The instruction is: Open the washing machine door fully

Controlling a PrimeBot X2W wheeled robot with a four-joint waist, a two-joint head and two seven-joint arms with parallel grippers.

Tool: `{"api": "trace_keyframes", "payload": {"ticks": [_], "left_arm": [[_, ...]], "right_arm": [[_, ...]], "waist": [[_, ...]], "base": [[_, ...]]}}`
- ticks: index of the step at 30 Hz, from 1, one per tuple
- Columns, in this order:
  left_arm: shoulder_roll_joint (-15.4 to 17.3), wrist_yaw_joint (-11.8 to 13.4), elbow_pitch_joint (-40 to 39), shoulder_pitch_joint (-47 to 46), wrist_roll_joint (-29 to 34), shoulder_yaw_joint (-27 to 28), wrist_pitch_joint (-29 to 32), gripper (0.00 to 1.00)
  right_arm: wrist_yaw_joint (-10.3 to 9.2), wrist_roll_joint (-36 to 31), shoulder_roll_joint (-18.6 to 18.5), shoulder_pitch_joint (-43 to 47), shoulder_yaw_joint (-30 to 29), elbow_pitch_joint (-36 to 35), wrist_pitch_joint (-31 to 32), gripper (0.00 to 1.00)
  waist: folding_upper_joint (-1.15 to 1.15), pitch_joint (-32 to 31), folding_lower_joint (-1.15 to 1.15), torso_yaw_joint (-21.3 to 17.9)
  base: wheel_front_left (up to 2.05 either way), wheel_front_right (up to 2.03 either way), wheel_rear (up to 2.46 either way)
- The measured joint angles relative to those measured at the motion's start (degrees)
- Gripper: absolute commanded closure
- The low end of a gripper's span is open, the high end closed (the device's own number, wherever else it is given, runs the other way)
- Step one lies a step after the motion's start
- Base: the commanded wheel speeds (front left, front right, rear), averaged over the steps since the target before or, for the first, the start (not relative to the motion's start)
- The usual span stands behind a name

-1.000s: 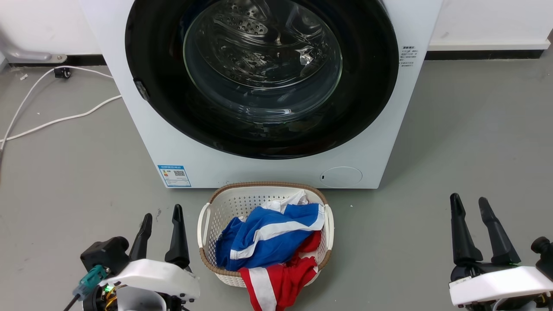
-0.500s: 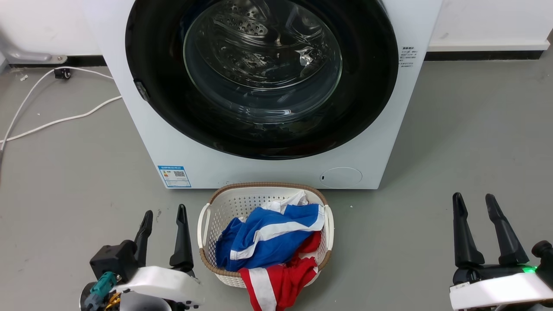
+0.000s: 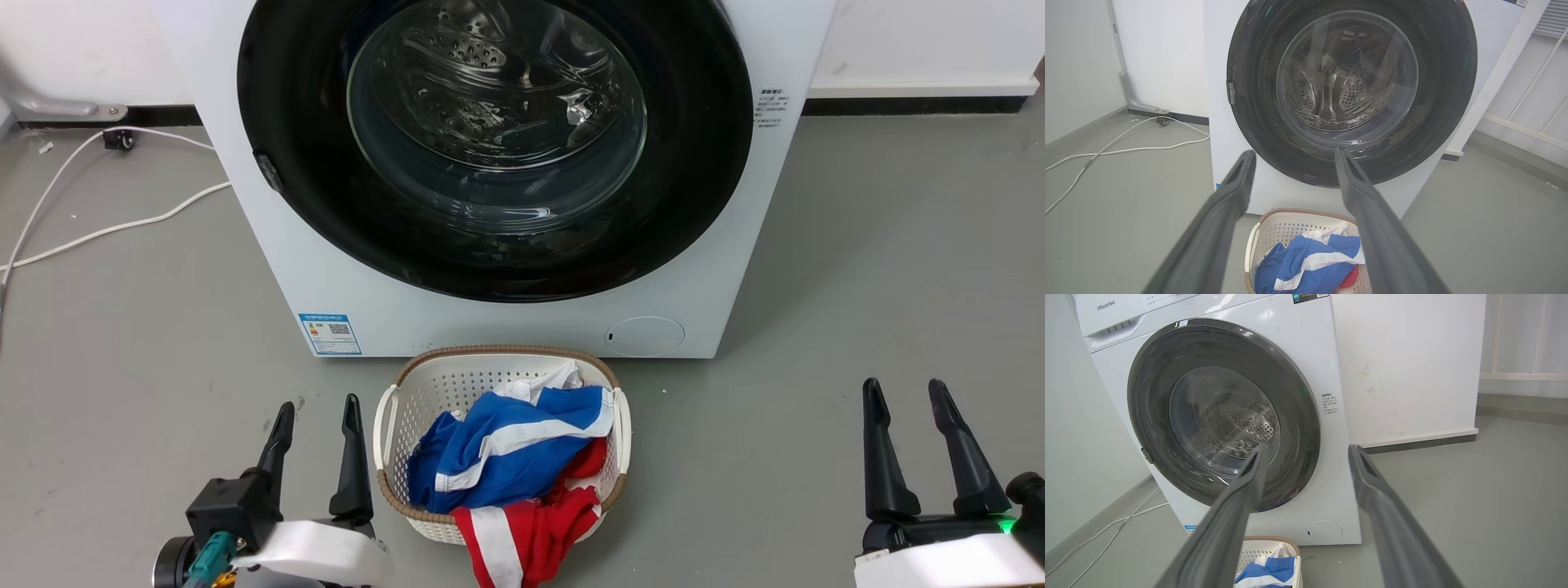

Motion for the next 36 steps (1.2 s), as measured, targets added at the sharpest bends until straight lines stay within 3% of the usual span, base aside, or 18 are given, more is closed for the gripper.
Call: {"api": "trace_keyframes", "payload": {"ticks": [16, 36], "left_arm": [[-2.9, -3.5, 0.9, 1.5, 7.3, 2.8, -1.9, 0.00], [-4.5, -5.8, 2.3, 2.7, 13.7, 5.3, -3.6, 0.00]], "right_arm": [[0.00, -4.8, 0.0, 1.2, -0.4, 0.1, -1.8, 0.00], [0.09, -6.4, 0.0, 2.9, -0.3, 1.5, -3.7, 0.00]], "waist": [[0.00, 0.0, 0.00, 0.2], [0.00, -0.1, 0.00, 0.3]], "base": [[0.00, 0.00, 0.00], [0.00, 0.00, 0.00]]}}
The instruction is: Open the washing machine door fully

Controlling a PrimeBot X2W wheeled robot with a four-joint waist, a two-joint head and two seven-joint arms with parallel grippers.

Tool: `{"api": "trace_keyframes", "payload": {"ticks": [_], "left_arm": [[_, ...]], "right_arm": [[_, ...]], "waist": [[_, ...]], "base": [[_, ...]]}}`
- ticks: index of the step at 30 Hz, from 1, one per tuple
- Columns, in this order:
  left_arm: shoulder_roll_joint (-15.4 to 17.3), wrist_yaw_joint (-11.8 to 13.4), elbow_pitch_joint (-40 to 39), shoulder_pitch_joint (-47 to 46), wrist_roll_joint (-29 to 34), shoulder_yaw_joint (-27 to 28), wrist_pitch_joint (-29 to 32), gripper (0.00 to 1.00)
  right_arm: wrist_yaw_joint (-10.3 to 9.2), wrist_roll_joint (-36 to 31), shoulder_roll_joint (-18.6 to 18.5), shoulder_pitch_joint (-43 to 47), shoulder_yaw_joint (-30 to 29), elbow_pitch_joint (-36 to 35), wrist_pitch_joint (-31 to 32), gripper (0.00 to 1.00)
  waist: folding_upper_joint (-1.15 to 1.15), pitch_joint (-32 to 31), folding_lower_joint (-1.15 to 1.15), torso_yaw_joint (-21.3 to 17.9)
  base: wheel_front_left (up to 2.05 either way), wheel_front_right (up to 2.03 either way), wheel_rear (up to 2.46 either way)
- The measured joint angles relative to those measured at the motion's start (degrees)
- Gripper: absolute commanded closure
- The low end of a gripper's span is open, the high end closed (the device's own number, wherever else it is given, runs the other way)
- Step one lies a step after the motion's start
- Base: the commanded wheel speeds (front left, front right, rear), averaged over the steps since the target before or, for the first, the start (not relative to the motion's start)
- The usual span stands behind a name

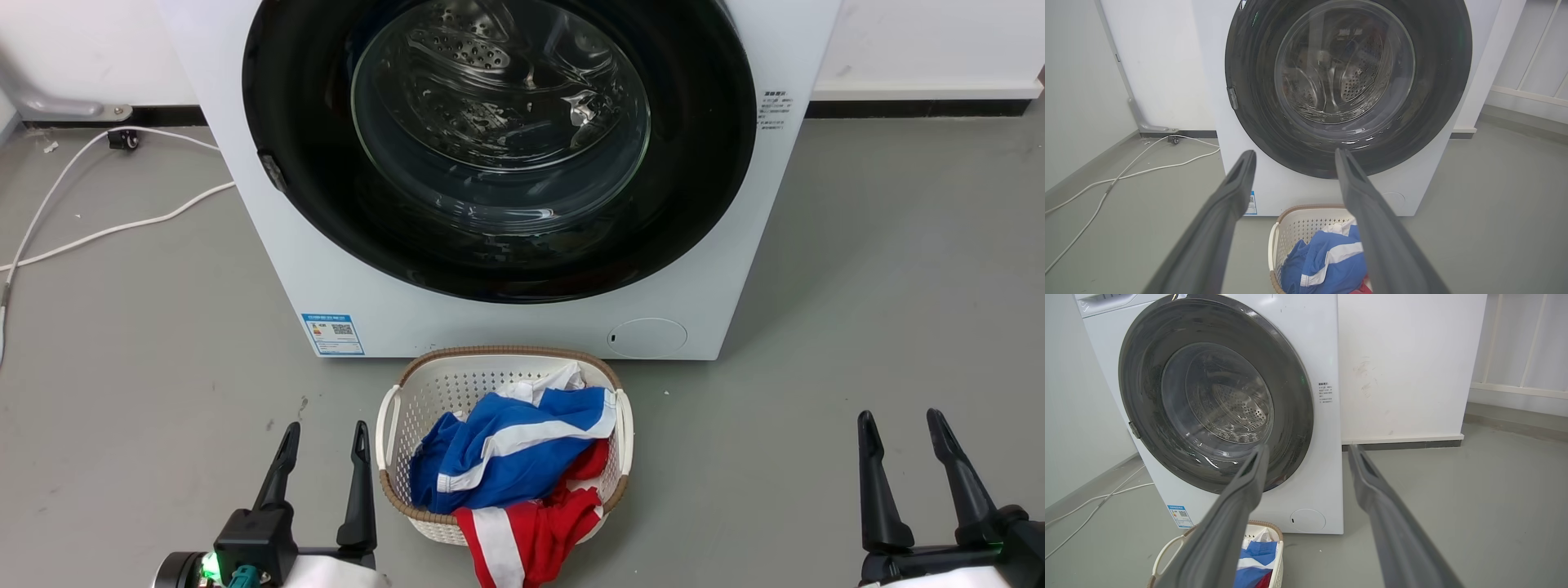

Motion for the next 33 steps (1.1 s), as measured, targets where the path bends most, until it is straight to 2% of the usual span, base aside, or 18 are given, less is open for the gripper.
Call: {"api": "trace_keyframes", "payload": {"ticks": [21, 23, 28, 33], "left_arm": [[-0.1, 0.2, 1.2, 0.2, -0.2, 0.0, -0.1, 0.00], [-0.1, 0.2, 1.2, 0.2, -0.2, -0.1, -0.1, 0.00], [-0.1, 0.3, 1.3, 0.2, -0.2, -0.1, -0.1, 0.00], [-0.1, 0.3, 1.5, 0.2, -0.6, -0.4, -0.1, 0.00]], "right_arm": [[-0.01, 1.8, 0.0, 0.2, 2.0, 0.5, 0.0, 0.00], [-0.01, 4.7, 0.0, 0.0, 2.6, -0.2, 0.0, 1.00], [-0.01, 19.0, 0.0, -0.6, 4.0, -1.3, 0.0, 1.00], [-0.01, 39.9, 0.0, -0.9, 5.9, 0.4, 0.0, 1.00]], "waist": [[0.00, -0.3, 0.00, 0.2], [0.00, -0.3, 0.00, 0.2], [0.00, -0.3, 0.00, 0.0], [0.00, -0.2, 0.00, 0.0]], "base": [[0.00, 0.00, 0.00], [0.00, 0.00, 0.00], [0.00, 0.00, 0.00], [0.00, 0.00, 0.00]]}}
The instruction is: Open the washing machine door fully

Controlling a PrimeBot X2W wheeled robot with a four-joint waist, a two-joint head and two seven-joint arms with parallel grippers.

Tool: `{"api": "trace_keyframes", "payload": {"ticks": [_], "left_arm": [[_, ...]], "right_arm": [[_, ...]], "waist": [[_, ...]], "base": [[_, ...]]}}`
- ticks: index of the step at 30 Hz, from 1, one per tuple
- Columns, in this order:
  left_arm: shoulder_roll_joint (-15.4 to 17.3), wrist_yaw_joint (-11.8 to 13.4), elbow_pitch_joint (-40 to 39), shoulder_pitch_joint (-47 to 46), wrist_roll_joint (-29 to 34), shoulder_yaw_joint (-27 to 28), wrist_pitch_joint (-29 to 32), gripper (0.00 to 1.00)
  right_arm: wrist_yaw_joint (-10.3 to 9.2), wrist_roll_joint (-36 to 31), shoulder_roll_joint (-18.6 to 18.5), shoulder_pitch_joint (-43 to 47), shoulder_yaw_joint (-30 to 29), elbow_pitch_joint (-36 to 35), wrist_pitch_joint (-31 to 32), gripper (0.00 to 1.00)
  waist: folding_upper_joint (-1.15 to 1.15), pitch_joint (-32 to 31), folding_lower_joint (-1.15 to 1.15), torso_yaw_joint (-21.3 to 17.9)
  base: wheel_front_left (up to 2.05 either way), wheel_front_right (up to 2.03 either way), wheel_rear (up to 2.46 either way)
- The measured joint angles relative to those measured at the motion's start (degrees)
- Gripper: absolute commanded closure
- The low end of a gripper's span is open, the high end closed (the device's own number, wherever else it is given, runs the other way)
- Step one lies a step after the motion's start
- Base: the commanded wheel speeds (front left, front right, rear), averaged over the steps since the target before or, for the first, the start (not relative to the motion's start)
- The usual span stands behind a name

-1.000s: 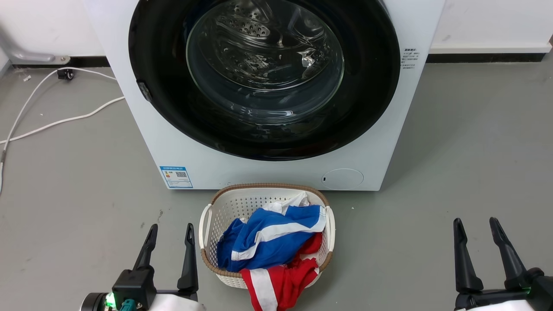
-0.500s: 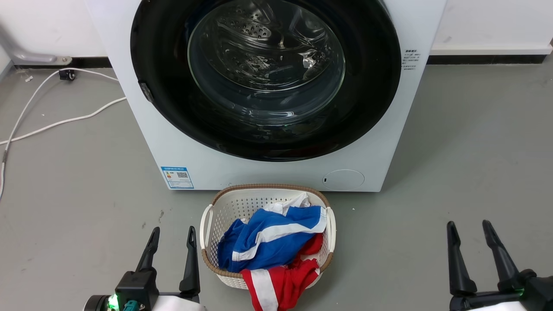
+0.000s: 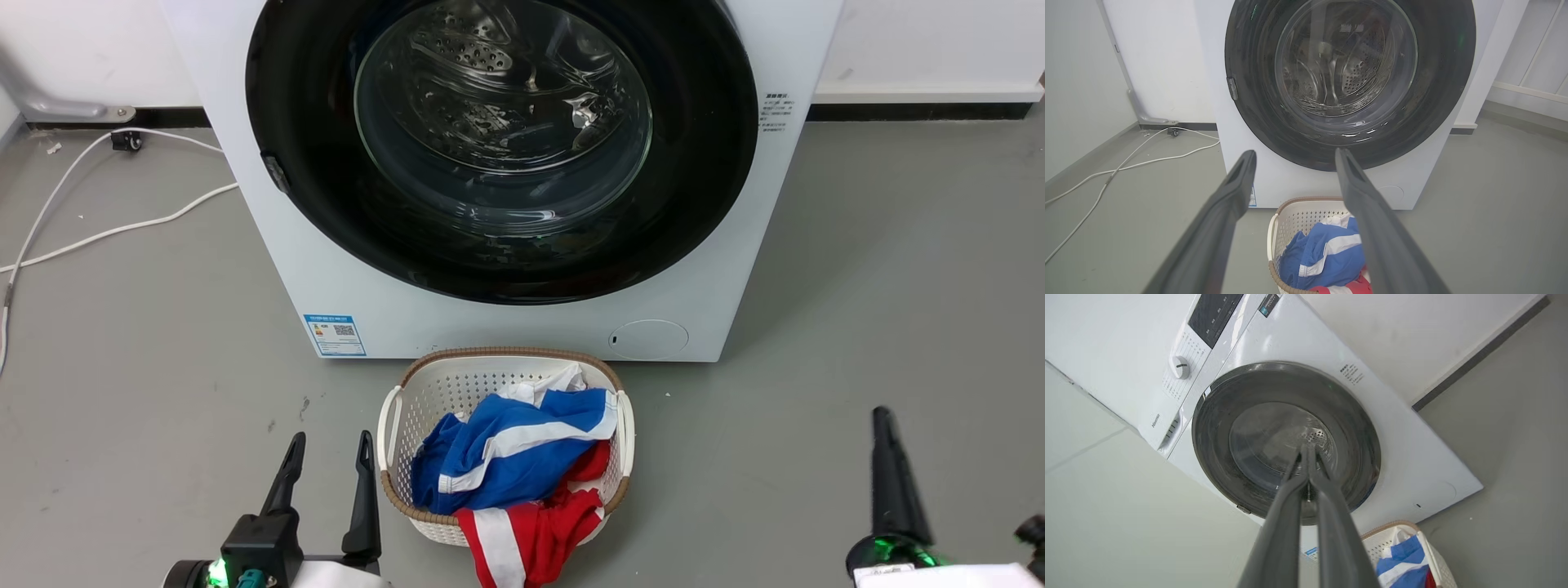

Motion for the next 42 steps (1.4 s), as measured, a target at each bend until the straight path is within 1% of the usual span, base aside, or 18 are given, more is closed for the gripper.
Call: {"api": "trace_keyframes", "payload": {"ticks": [2, 5, 10, 12, 16, 19, 23, 26, 32, 36, 38, 42], "left_arm": [[0.0, 0.0, 0.1, 0.0, -0.1, -0.1, 0.0, 0.00], [0.0, 0.0, 0.3, 0.0, -0.2, -0.3, 0.0, 0.00], [0.0, 0.0, 0.3, 0.0, -0.3, -0.2, 0.0, 0.00], [0.0, 0.0, 0.3, 0.0, -0.5, -0.1, 0.0, 0.00], [0.0, 0.0, 0.3, 0.0, -0.5, 0.0, 0.0, 0.00], [0.0, 0.0, 0.2, 0.0, -0.5, 0.1, 0.0, 0.00], [0.0, -0.1, 0.1, 0.0, -0.5, 0.1, 0.0, 0.00], [0.0, -0.1, 0.0, 0.0, -0.5, 0.2, 0.0, 0.00], [0.0, 0.0, 0.0, 0.0, 0.0, 0.1, 0.0, 0.00], [0.0, 0.0, -0.4, -0.7, 0.5, 0.1, 0.0, 0.00], [0.0, 0.0, -0.7, -1.5, 0.7, 0.1, 0.0, 0.00], [0.0, -0.1, -1.9, -3.0, 1.8, 0.1, 0.0, 0.00]], "right_arm": [[0.00, 8.3, 0.0, 0.0, 1.6, 1.3, 0.0, 1.00], [0.00, 18.3, 0.0, 0.0, 2.7, 2.3, 0.0, 1.00], [0.00, 32.4, -0.1, 0.0, 3.5, 2.7, 0.4, 1.00], [-0.01, 38.3, -0.7, 0.0, 3.2, 1.7, 2.8, 1.00], [-0.01, 48.7, -1.5, 0.1, 0.3, -0.1, 10.3, 1.00], [-0.01, 52.9, -1.5, 0.3, -2.2, -0.5, 16.4, 1.00], [-0.01, 52.6, -1.4, 0.6, -5.5, -0.3, 20.3, 1.00], [-0.01, 51.4, -1.0, 0.6, -6.2, 0.1, 22.3, 1.00], [-0.01, 48.9, -0.4, 0.4, -6.9, 0.9, 23.3, 1.00], [-0.01, 47.2, -0.4, -2.3, -9.4, 2.4, 23.4, 1.00], [-0.01, 46.7, -1.3, -5.1, -11.4, 3.6, 23.5, 1.00], [-0.01, 45.8, -4.5, -12.7, -14.8, 6.5, 23.7, 1.00]], "waist": [[0.00, 0.0, 0.00, 0.1], [0.00, 0.1, 0.00, 0.2], [0.00, 0.3, 0.00, 0.2], [0.00, 0.3, 0.00, 0.2], [0.00, 0.3, 0.00, 0.0], [0.00, 0.4, 0.00, 0.0], [0.00, 0.5, 0.00, 0.0], [0.00, 0.6, 0.00, 0.1], [0.00, 1.0, 0.00, 0.4], [0.00, 2.0, 0.00, 0.8], [0.00, 2.7, 0.00, 1.0], [0.00, 4.9, 0.00, 1.6]], "base": [[0.00, 0.00, 0.00], [0.00, 0.00, 0.00], [0.00, 0.00, 0.00], [0.00, 0.00, 0.00], [0.00, 0.00, 0.00], [0.00, 0.00, 0.00], [0.00, 0.00, 0.00], [0.00, 0.00, 0.00], [0.00, 0.00, 0.00], [0.00, 0.00, 0.00], [0.00, 0.00, 0.00], [0.00, 0.00, 0.00]]}}
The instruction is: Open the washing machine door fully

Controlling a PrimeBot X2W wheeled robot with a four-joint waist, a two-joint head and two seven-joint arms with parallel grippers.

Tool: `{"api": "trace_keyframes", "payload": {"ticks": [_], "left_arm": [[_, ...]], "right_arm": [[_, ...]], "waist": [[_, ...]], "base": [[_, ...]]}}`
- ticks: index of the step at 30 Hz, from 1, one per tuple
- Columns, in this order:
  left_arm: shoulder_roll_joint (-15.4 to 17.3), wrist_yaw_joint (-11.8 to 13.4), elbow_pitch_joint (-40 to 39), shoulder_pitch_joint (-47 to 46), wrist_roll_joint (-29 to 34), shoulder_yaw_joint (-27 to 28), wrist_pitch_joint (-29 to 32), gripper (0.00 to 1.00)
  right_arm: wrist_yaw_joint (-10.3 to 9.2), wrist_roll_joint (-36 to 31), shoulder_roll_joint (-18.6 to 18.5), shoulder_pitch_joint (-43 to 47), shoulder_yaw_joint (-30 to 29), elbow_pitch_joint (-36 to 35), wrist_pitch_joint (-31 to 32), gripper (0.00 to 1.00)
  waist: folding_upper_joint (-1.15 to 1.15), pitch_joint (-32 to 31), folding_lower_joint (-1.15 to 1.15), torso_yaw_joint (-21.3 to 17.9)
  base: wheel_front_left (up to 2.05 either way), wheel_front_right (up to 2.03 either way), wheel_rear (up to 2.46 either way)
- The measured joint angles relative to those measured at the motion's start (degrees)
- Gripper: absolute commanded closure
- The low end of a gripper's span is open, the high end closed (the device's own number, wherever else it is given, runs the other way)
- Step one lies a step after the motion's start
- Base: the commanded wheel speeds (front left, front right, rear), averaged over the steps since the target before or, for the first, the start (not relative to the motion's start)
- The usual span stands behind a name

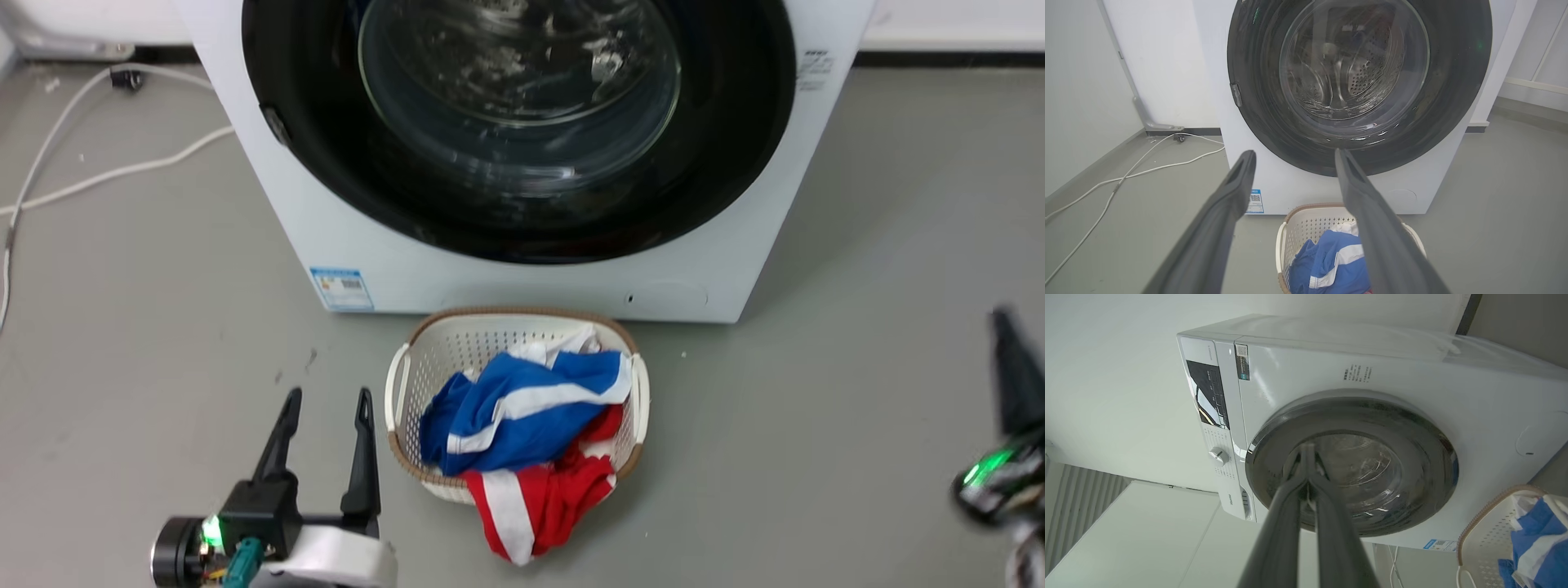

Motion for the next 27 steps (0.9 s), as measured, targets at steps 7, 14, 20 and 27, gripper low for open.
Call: {"api": "trace_keyframes", "payload": {"ticks": [7, 14, 20, 27], "left_arm": [[0.0, 0.0, -2.7, -4.9, 1.4, -0.1, 0.0, 0.00], [0.0, 0.6, -4.9, -9.6, 1.4, -2.0, 0.0, 0.00], [0.0, 1.7, -6.4, -12.3, 1.2, -3.6, 0.0, 0.00], [0.0, 2.6, -7.0, -14.2, 0.6, -4.7, 0.0, 0.00]], "right_arm": [[0.00, -0.9, -8.1, -17.8, -3.5, 6.4, 1.5, 1.00], [0.00, -4.0, -16.9, -35.2, -1.9, 16.3, 4.5, 1.00], [0.00, -7.4, -21.6, -46.8, 2.9, 22.4, 8.7, 1.00], [0.00, -11.9, -23.7, -55.4, 10.1, 26.5, 14.3, 1.00]], "waist": [[0.00, 6.8, 0.01, 1.2], [0.00, 15.0, 0.02, 3.1], [0.00, 21.1, 0.02, 5.0], [0.00, 26.0, 0.02, 6.9]], "base": [[0.00, 0.00, 0.00], [0.00, 0.00, 0.00], [0.00, 0.00, 0.00], [0.00, 0.00, 0.00]]}}
